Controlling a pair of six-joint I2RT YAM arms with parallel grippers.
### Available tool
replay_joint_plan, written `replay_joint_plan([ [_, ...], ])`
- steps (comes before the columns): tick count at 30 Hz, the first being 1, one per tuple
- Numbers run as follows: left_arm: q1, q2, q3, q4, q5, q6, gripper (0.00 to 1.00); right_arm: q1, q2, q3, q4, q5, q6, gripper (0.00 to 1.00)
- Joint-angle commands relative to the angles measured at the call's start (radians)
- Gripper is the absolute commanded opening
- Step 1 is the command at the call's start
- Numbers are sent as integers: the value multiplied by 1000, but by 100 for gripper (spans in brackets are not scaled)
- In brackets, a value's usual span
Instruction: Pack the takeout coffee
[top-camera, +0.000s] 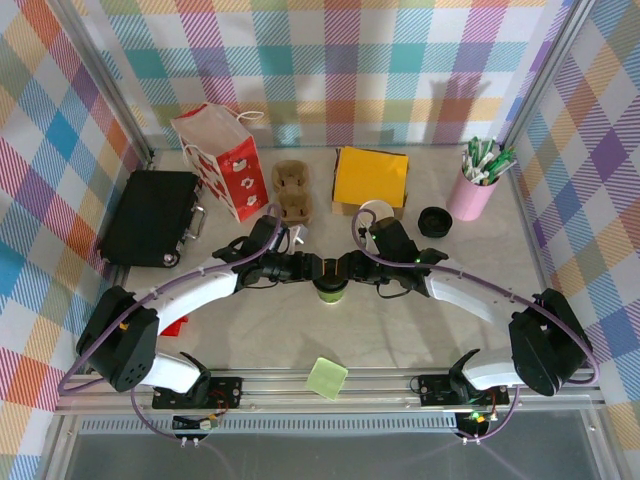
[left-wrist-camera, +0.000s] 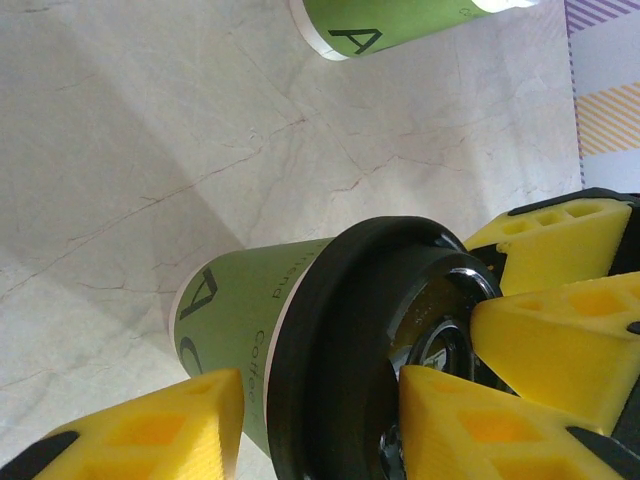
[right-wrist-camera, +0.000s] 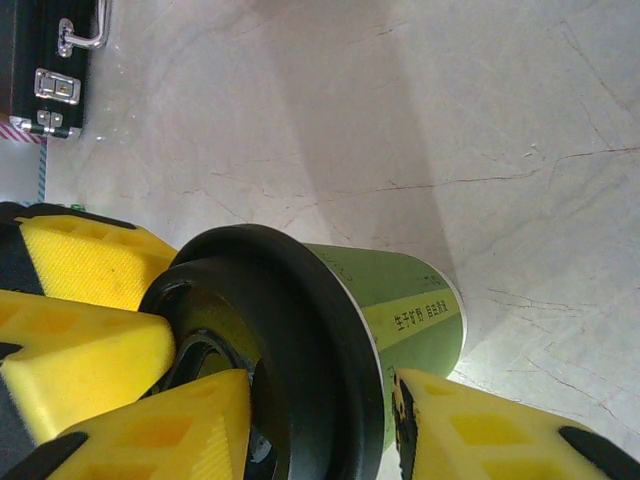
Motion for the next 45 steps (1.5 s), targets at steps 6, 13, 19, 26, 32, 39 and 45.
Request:
replay_joint_plan([
  [6,-32,12,22,-149,-60,15,47,2,40,69,-172,26,-46,46],
  [13,-55,5,115,-215,-113,40,54,2,32,139,-204,23,-64,50],
  [19,-57,0,169,-268,-136,60,56,2,4,190,-239,22,-76,54],
  [26,-51,-107,216,-355,-281,58,59,29,-42,249,-327,61,-88,61],
  [32,25,-296,170,-450,-503,25,65,117,-52,297,-418,214,-103,74],
  [39,102,-499,107,-501,-622,18,69,237,60,403,-521,392,-142,88],
  [45,106,-547,90,-510,-619,22,70,285,176,489,-570,459,-178,91],
])
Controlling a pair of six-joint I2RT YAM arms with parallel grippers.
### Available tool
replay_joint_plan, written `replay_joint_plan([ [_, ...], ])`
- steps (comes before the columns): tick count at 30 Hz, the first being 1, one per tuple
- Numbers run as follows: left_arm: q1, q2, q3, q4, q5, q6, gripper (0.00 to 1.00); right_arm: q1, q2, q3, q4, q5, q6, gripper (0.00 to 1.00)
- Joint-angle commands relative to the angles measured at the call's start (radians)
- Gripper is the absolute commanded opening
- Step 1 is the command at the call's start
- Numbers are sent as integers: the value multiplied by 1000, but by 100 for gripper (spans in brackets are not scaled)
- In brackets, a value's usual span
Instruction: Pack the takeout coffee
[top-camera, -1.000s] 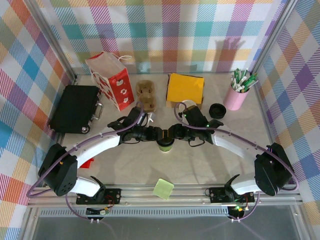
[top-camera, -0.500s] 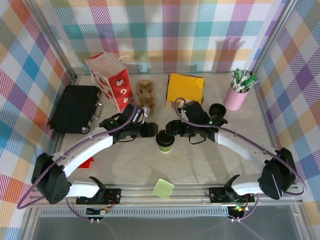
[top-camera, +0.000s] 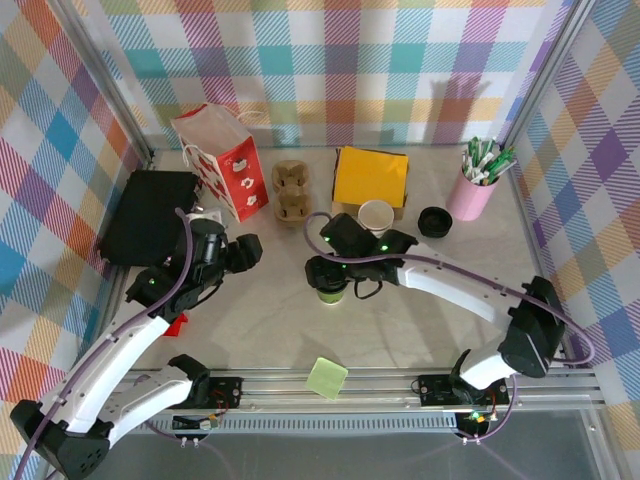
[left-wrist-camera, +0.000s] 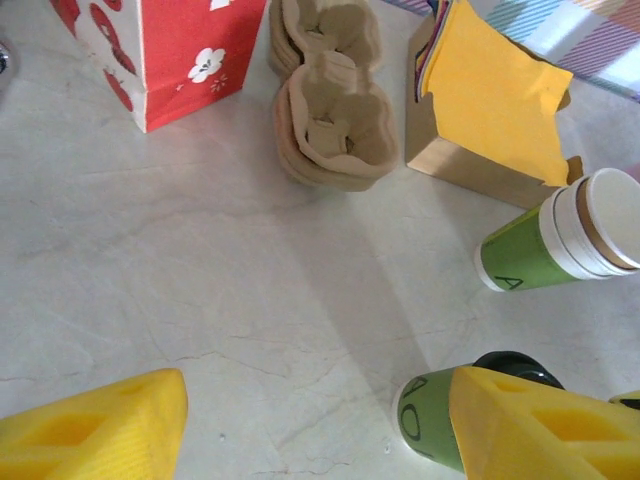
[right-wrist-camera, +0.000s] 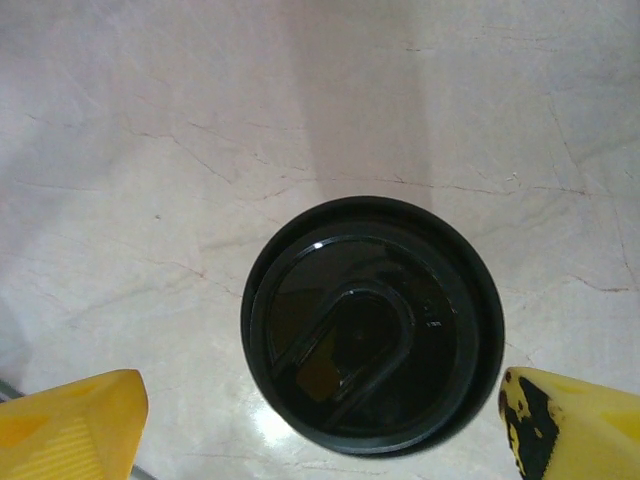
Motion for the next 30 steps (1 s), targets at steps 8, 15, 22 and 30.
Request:
replay_joint_plan([
  [8,9,-11,-27,-22,-2,-3,70,36,111,86,-100,116,-49,91],
  [15,9,-12,-30,-22,0,1,70,42,138,93,-99,116,-46,85],
  [22,10,-10,-40,-17,5,0,70,43,160,92,-101,105,-48,84],
  [30,10,-6,-46,-13,9,-1,70,43,172,96,-111,113,-59,79],
])
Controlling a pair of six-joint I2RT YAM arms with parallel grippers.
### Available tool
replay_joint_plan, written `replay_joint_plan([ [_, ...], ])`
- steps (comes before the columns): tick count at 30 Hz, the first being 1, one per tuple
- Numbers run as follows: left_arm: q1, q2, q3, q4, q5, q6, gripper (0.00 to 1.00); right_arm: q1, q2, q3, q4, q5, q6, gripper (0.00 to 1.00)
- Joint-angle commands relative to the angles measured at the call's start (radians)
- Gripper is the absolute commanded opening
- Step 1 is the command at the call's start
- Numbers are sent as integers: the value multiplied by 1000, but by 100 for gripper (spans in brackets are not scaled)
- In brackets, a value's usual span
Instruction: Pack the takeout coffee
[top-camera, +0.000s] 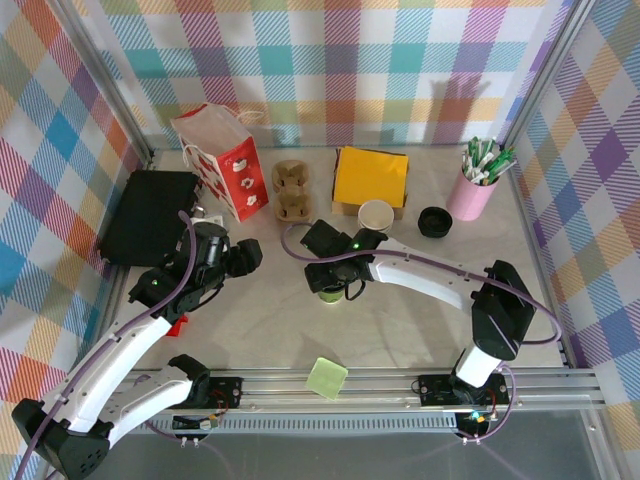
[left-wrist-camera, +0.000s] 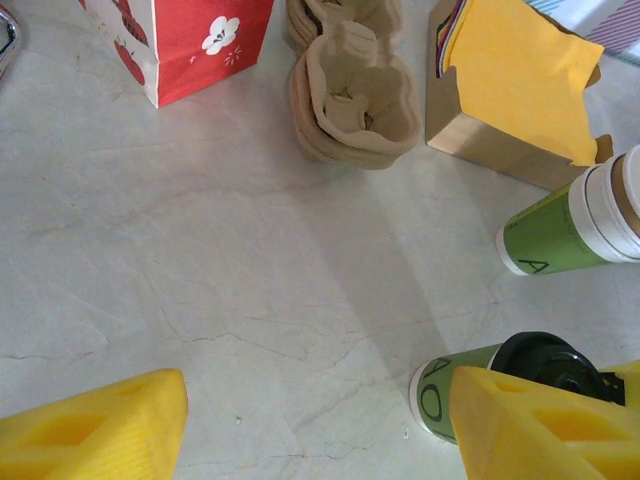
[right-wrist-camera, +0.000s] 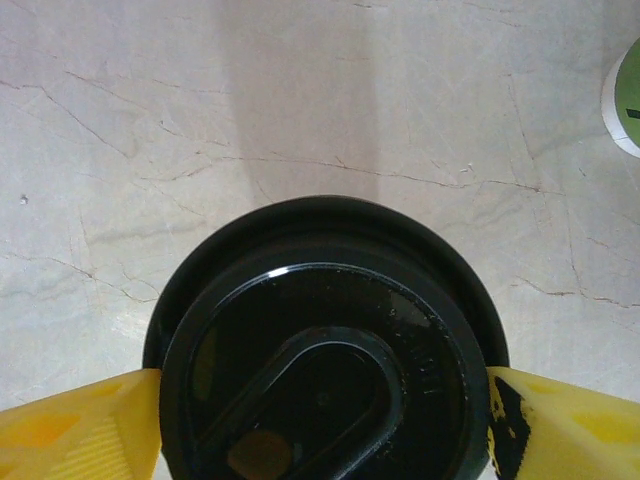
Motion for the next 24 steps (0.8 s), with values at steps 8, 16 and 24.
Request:
replay_joint_plan([
  [8,11,-4,-18,-1,8,0,70,7,9,21,-44,29,-31,74],
  [16,12,1,-17,-4,11,1,70,-3,-20,3,-87,112,-57,75],
  [24,12,10,-15,2,21,-1,70,-137,-166,-144,-55,77,-57,75],
])
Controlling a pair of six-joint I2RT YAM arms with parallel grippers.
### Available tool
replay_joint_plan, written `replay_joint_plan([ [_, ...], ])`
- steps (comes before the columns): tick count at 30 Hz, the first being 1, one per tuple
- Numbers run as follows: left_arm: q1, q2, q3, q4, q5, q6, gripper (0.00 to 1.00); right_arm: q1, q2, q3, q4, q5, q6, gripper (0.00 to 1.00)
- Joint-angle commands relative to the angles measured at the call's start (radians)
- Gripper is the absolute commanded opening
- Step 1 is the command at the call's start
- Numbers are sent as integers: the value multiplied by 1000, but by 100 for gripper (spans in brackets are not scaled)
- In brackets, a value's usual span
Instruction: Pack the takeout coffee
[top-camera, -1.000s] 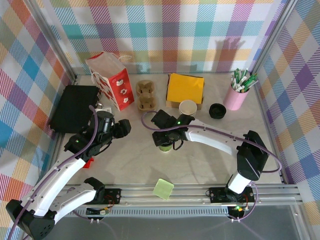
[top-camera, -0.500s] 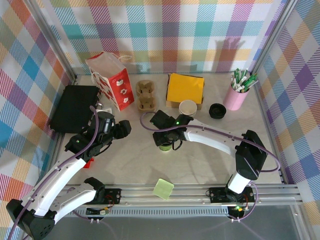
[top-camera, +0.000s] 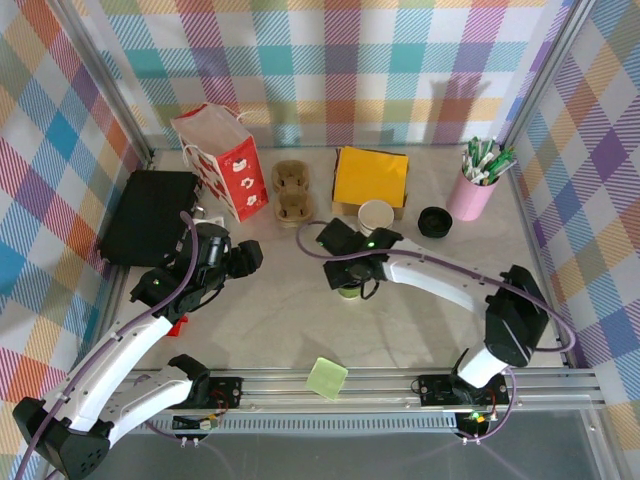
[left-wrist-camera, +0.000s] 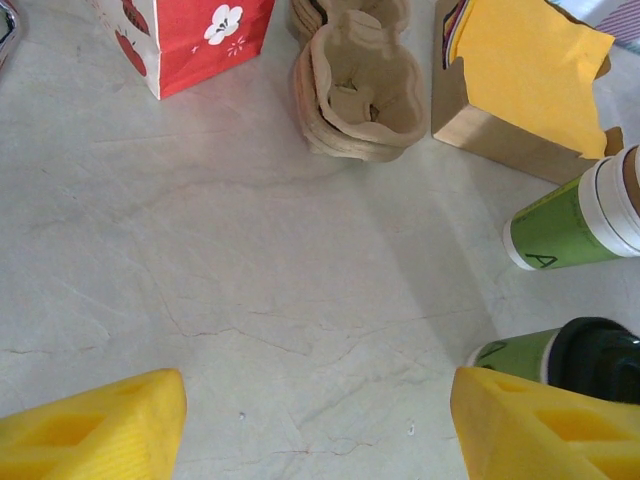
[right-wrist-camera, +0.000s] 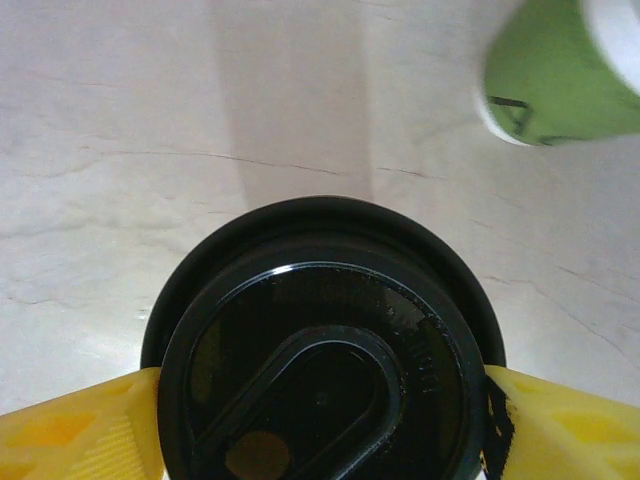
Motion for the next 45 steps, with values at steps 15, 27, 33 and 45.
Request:
replay_joint_plan([
  [15,11,13,15,-5,28,0,70,-580,-323,-319,87,-128,-158,75],
  [27,12,20,37,-20,31,5,70,-903,-247,-279,211,-166,-244,75],
  [33,12,20,40,-22,36,6,70,-989,-158,-212,241,-151,-255,75],
  [45,12,17,37,-28,24,4,70,-1016,-91,-180,261,-139,-260,78],
])
